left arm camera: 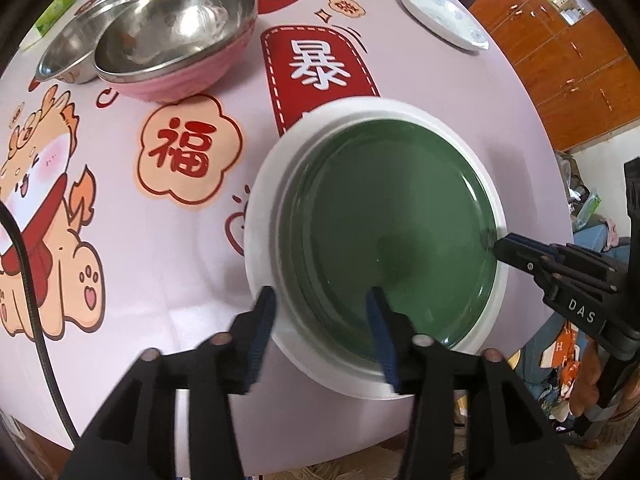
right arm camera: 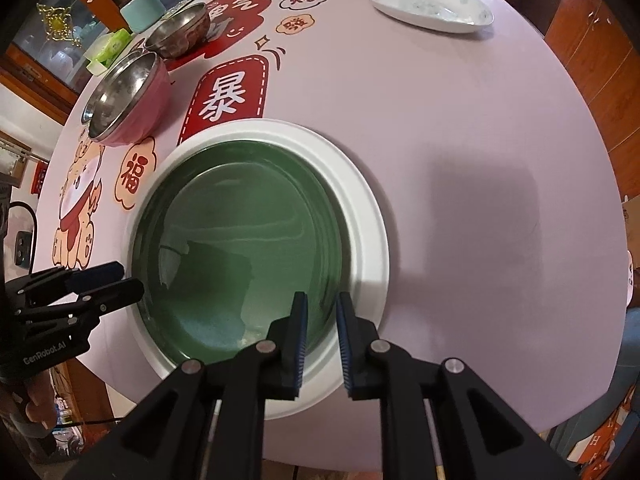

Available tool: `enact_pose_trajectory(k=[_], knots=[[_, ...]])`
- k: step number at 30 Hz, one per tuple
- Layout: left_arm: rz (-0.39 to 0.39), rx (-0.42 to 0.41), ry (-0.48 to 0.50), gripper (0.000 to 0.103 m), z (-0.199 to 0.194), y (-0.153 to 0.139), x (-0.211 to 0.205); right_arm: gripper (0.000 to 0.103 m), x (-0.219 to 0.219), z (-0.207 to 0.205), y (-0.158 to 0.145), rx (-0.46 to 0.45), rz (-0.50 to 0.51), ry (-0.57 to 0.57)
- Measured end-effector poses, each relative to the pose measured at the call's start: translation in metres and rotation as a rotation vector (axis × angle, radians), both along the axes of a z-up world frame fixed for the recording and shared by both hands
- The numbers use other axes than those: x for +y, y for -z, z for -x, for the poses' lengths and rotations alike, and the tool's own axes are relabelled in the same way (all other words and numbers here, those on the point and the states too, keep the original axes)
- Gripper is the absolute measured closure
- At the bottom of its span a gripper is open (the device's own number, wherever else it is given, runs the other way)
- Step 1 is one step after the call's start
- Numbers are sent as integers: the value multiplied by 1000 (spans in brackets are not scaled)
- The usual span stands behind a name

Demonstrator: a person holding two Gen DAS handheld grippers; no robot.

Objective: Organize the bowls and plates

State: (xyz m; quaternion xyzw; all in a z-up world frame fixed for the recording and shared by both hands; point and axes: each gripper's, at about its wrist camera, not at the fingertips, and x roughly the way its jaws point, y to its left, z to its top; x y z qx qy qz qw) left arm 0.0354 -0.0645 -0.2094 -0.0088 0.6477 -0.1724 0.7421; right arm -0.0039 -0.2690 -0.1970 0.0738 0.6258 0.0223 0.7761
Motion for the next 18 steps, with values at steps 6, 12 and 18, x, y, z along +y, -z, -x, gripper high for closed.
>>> enact_pose_trajectory(k=[6, 12, 18], knots=[[3, -18, -16, 52, 0, -9, 5, 89, 5, 3, -5, -10, 4, -12], [28, -31, -17, 36, 1, -22, 8, 89, 10, 6, -17, -35, -15, -24], [83, -62, -6, 28, -3, -51, 1, 80, 11, 8, -38, -77, -79, -24]])
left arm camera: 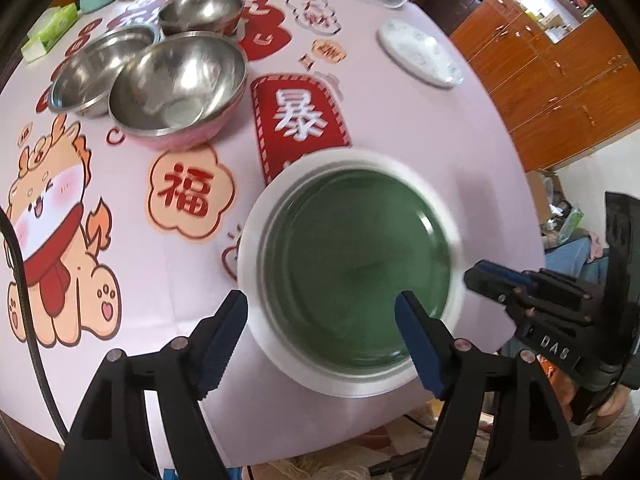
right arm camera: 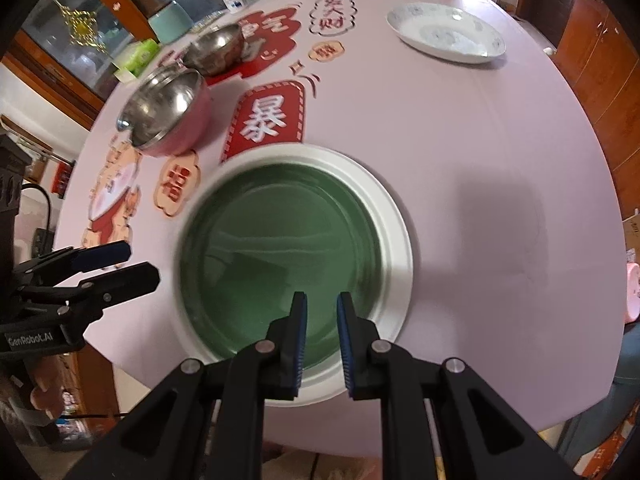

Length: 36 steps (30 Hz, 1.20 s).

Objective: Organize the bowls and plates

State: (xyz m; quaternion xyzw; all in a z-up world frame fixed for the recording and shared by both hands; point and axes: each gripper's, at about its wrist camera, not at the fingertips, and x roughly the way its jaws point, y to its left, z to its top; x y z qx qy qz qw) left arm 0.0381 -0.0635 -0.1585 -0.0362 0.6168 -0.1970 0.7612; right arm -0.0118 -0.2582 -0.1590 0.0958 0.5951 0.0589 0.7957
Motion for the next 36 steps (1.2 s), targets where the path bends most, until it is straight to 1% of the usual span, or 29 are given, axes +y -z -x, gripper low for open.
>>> enact_pose_trajectory(k=[1, 3, 5, 13, 19, 23, 26, 29, 32, 36], knots=[[9, -5, 2, 26, -2, -5, -1, 74, 0, 1, -6, -16, -5, 3], [27, -18, 18, 21, -5, -17, -6, 70, 0, 2, -15, -41, -8, 2], [38, -41, 39, 20, -9, -30, -12, 70, 0, 2, -26, -65, -7, -3], [26, -136, 85, 20, -31, -80, -35, 69, -14, -8, -67, -146, 19, -11], [17, -213, 106, 20, -68, -117, -60, 69, -51, -31, -105, -213, 60, 31], [-1, -278, 119, 20, -98, -137, -81, 69, -83, -52, -122, -250, 103, 68], [-10, -301, 121, 20, -123, -144, -99, 69, -110, -71, -130, -265, 128, 101], [-19, -316, 131, 20, -147, -145, -117, 69, -137, -91, -130, -267, 123, 134], [-39, -334, 148, 20, -174, -140, -140, 69, -164, -116, -122, -256, 110, 161], [-72, -353, 171, 20, -210, -121, -168, 69, -194, -152, -103, -235, 71, 183]])
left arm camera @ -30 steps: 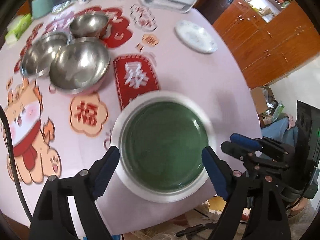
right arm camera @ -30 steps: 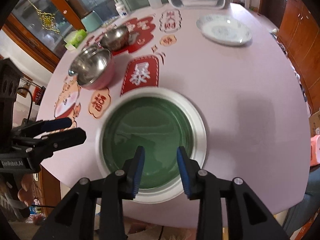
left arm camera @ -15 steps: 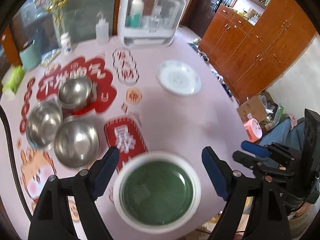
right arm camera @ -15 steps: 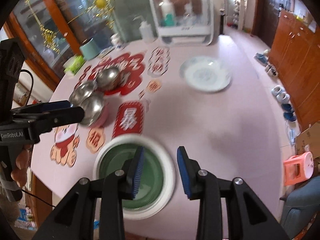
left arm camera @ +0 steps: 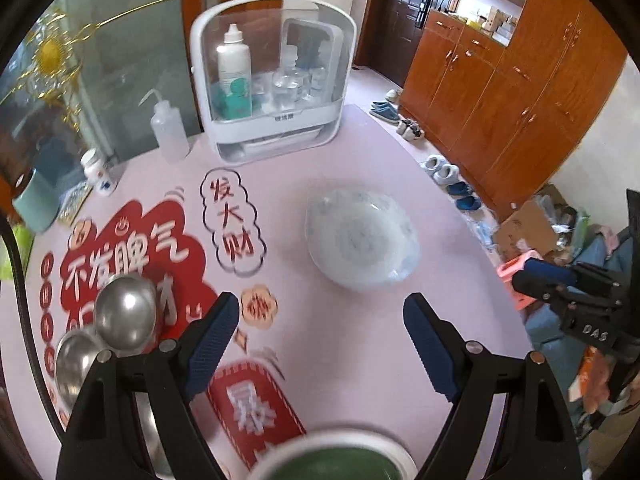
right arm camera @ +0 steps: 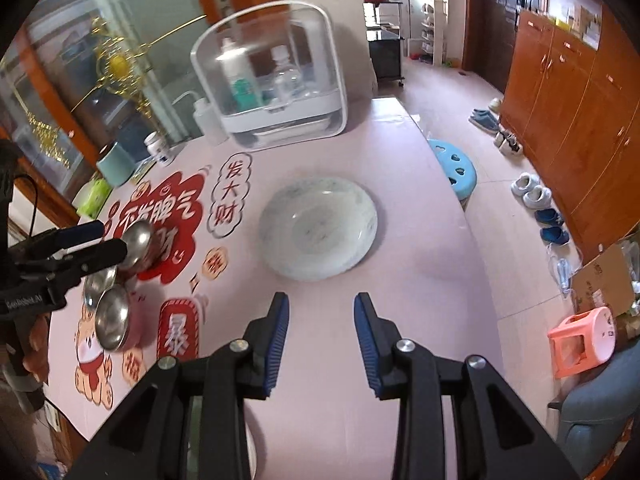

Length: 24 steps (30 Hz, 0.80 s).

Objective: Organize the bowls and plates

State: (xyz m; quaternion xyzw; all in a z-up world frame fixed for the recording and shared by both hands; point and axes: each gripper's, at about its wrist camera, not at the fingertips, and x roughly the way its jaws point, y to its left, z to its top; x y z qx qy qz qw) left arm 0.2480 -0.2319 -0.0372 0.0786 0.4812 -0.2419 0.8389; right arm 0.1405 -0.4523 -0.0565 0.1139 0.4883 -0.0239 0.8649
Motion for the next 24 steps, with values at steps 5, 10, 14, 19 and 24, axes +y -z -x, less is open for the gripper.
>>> enact_pose_trajectory(k=[5, 10, 14, 19, 24], knots=[[-7, 56, -30, 20, -48, 43, -23, 69, -30, -40, 34, 30, -57, 22], [-16, 125, -73, 25, -84, 93, -36, 69, -52, -73, 72, 64, -138, 59], [-4, 197, -107, 30, -104, 128, -42, 69, -65, -95, 100, 96, -179, 82], [27, 273, -144, 33, -120, 163, -47, 69, -75, -116, 127, 133, -222, 95], [50, 330, -165, 45, -131, 182, -50, 69, -80, -127, 141, 153, -238, 96]])
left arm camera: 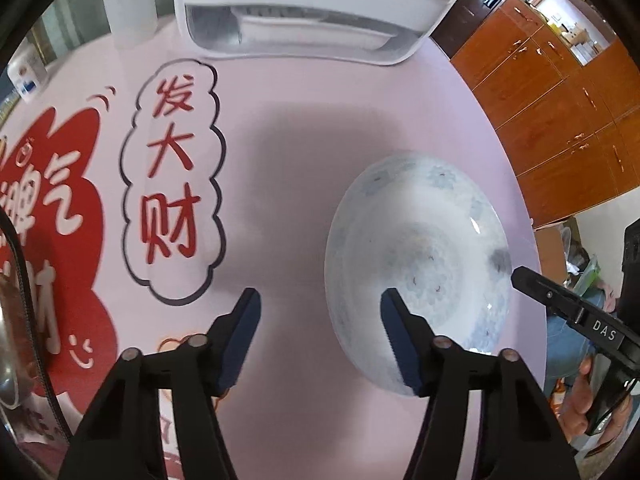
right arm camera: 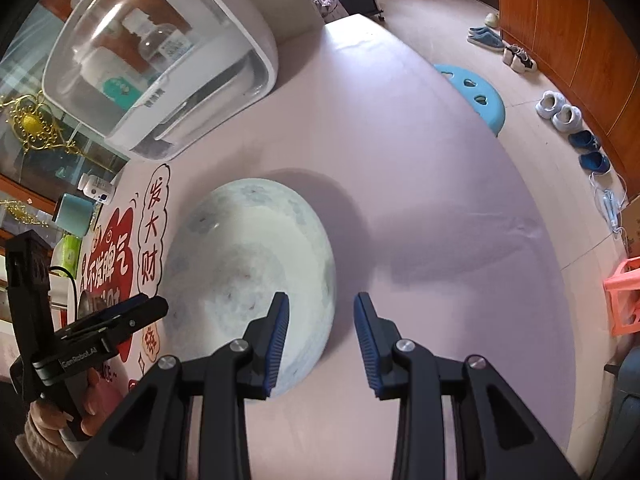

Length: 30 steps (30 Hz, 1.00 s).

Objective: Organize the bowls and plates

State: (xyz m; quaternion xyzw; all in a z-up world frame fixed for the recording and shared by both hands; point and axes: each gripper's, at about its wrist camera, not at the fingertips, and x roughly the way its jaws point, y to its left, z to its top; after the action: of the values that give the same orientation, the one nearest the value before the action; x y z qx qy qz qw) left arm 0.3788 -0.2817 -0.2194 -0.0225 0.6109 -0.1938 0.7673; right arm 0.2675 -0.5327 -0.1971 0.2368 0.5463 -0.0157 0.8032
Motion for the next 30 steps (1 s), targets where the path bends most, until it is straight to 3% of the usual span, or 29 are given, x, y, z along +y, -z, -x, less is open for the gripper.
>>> enact_pose_trajectory(k=[3, 5, 7, 14, 30], knots=[[14, 17, 1, 48, -2, 6, -3, 70, -2, -5, 6, 11, 0, -5], [15, 36, 4, 59, -3, 12, -5, 72, -2, -7, 9, 18, -1, -10], [12, 51, 5, 64, -3, 16, -9, 84, -2, -9, 13, 32, -4, -20], [43, 93, -13, 94, -4, 27, -16, 96, 0, -13, 21, 51, -8, -41], [9, 106, 45, 95, 26, 2, -5, 97, 14, 10, 8, 67, -26, -103]])
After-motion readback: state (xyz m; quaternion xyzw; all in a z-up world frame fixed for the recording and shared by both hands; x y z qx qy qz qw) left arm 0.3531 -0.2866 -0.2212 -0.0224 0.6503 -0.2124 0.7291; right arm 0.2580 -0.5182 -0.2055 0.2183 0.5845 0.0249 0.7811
